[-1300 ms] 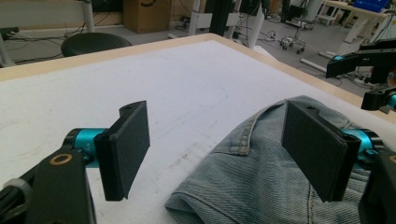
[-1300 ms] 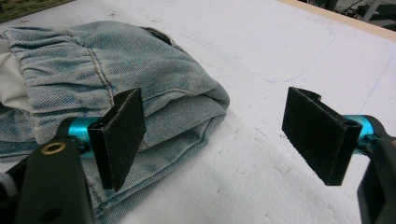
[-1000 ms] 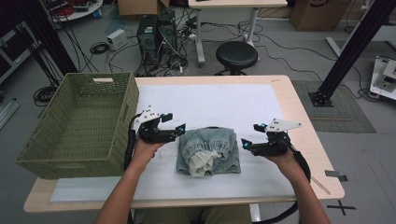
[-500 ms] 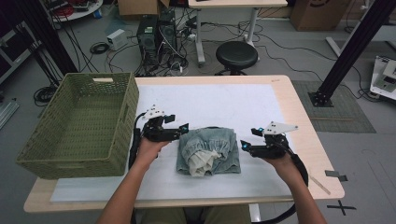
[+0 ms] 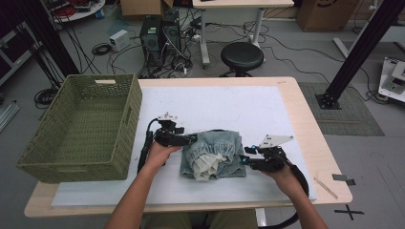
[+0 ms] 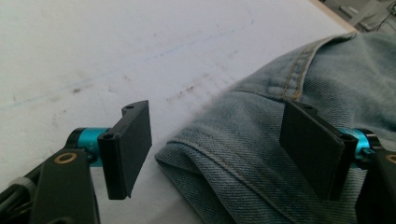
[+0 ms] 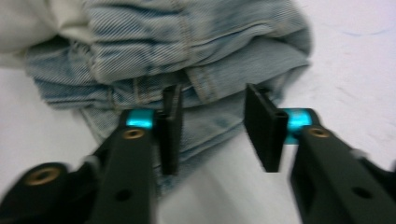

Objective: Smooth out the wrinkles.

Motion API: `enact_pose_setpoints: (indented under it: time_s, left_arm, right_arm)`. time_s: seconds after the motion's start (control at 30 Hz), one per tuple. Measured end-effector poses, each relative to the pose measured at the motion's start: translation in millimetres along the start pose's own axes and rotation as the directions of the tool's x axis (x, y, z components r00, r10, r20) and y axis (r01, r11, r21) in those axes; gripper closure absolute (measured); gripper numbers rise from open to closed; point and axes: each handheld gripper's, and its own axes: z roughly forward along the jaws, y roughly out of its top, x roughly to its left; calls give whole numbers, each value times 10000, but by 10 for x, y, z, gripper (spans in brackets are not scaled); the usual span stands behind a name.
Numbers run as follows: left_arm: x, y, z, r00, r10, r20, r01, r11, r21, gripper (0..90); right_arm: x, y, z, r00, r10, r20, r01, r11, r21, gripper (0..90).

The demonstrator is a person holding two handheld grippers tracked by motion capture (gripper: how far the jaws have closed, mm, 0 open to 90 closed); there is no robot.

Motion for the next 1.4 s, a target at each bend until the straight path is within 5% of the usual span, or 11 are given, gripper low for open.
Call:
enact_pose_setpoints:
  time_s: [0.1,0.23,0.33,0.47,0.63,0.73,0.87,1.17,1.4]
  left_arm:
    - [-12,-2,3,10000,86,37,-86,9999,-94,271]
    - [-13,-2,-1,9999,156,58,-155,9998,-139,301]
    - [-10,-13,18,9997,233,-34,-233,9997,-43,301]
    - [-4,-46,54,9997,246,0,-246,9996,129,326]
    - [-6,-60,34,9984,555,-84,-553,9981,263,519]
    - [-31,-55,15,9968,787,-131,-783,9966,242,726]
    - [-64,-46,23,9954,871,-410,-869,9962,74,819]
    - [140,70,-41,9920,396,-1197,-489,9959,-759,825]
    - [336,42,-29,9907,-96,-1355,-44,9947,-1030,825]
  right_arm:
    - [66,-22,66,9968,-764,-227,778,9945,696,716]
    - [108,-71,99,9917,-1192,-475,1234,9876,974,749]
    - [85,-64,58,9941,-812,-718,873,9924,869,665]
    - [-44,-47,-47,9985,548,58,-548,9985,69,587]
    - [-61,-92,115,9954,903,311,-929,9909,974,588]
    - [-71,-71,169,9914,1301,122,-1307,9869,950,654]
    - [-88,-15,249,9805,1938,-325,-1896,9766,1010,829]
    - [-80,191,467,9896,1414,257,-1432,9852,938,837]
    - [-100,321,616,9903,791,1144,-888,9926,827,834]
